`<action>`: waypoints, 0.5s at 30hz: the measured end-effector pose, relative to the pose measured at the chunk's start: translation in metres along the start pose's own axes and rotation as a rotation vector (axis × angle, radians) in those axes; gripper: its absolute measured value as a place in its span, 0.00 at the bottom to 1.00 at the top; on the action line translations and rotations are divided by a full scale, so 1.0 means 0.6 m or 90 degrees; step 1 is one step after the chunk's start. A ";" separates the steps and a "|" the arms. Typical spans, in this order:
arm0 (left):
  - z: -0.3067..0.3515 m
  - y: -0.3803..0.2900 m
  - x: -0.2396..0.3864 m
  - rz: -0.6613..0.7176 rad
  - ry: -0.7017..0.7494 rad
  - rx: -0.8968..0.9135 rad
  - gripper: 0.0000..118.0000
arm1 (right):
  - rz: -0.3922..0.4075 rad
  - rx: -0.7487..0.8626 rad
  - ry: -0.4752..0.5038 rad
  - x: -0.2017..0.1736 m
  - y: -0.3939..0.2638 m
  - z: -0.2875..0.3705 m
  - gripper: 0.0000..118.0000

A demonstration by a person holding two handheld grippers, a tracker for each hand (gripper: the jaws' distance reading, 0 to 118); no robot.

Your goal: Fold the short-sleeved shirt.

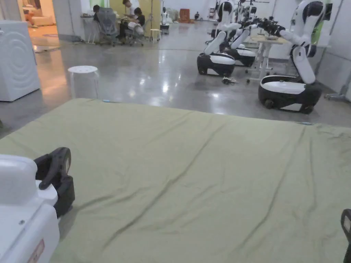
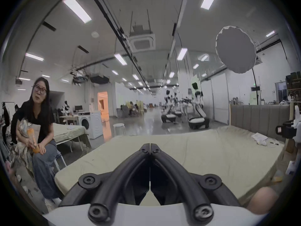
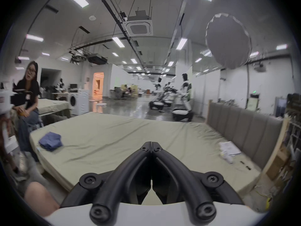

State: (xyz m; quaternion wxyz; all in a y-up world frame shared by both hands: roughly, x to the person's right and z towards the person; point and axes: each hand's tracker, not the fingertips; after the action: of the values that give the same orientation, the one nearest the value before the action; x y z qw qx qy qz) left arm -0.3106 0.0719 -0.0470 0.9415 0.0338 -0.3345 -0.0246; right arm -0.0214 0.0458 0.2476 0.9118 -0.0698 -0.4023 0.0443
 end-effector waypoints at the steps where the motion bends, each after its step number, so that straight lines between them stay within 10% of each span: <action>1: 0.016 -0.017 0.022 0.012 -0.009 0.005 0.00 | -0.008 0.006 -0.005 0.003 -0.004 0.010 0.00; 15: 0.071 -0.021 0.090 -0.022 -0.074 -0.009 0.00 | -0.052 0.030 0.015 0.027 -0.015 0.056 0.00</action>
State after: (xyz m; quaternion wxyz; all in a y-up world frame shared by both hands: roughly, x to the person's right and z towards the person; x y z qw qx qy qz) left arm -0.2961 0.0538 0.0187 0.9202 0.0314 -0.3876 -0.0454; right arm -0.0351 0.0422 0.2829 0.9190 -0.0321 -0.3928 0.0155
